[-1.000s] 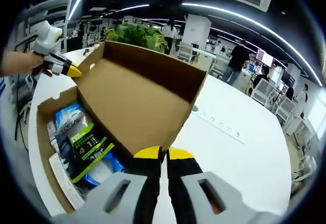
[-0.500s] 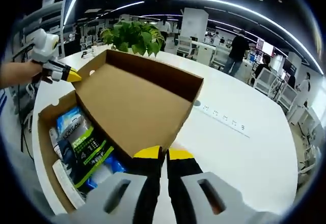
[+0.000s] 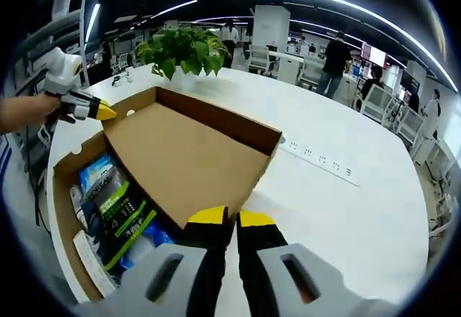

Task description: Operate the shoe box by opening the lid, removing the specified soft item, and placing it in the target area until the item is outside and the box remains undamaged.

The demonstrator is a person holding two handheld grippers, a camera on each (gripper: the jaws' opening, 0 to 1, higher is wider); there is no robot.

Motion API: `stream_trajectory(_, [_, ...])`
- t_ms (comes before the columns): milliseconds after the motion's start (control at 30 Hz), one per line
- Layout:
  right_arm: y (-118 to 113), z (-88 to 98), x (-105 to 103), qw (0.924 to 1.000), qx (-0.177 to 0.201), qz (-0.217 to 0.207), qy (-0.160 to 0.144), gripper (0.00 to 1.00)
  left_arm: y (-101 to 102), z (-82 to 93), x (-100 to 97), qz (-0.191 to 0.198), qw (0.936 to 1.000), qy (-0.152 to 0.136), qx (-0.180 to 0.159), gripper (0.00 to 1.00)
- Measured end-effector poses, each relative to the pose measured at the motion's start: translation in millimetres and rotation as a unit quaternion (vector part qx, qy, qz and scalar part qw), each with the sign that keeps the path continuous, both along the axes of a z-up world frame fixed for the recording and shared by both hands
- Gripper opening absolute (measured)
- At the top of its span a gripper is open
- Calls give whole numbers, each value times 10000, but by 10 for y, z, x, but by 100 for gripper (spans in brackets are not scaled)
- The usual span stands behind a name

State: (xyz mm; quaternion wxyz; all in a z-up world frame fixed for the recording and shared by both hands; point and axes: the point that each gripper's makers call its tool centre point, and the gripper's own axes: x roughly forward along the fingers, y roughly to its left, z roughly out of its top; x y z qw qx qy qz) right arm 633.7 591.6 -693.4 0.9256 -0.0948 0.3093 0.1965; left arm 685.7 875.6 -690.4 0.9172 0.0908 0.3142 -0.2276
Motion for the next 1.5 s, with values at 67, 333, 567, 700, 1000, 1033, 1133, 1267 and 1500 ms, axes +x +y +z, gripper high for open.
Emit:
stream_trajectory(67, [0, -17, 9, 10000, 15, -13, 49, 3, -1, -36, 30, 24, 10000, 37, 14, 1])
stream_trajectory(333, [-5, -79, 27, 9995, 159, -179, 181, 4, 4, -91, 46, 160, 9997, 203, 1, 1])
stream_trajectory(567, [-13, -93, 44, 9989, 284, -313, 221, 5, -2, -128, 46, 217, 9992, 319, 69, 2])
stream_trajectory(700, [-6, -71, 33, 9995, 228, -191, 100, 7, -1, -125, 44, 165, 9994, 276, 148, 3])
stream_trajectory(1000, [30, 136, -88, 9993, 231, -18, -280, 13, -14, 9, -120, 82, 9997, 204, 128, 13])
stream_trajectory(1033, [48, 179, -105, 9992, 261, 7, -317, 11, -14, 21, -133, 77, 9997, 194, 133, 14])
stream_trajectory(1133, [120, 329, -152, 9981, 359, 112, -478, 11, -5, 93, -212, 44, 9998, 126, 159, 18])
stream_trajectory(1267, [282, 396, -274, 9974, 437, 382, -436, 10, -11, 216, -325, -7, 9999, -10, 148, 19])
stream_trajectory(1500, [553, 244, -462, 9960, 292, 837, -114, 13, -137, 345, -564, -202, 9998, -85, 38, 21])
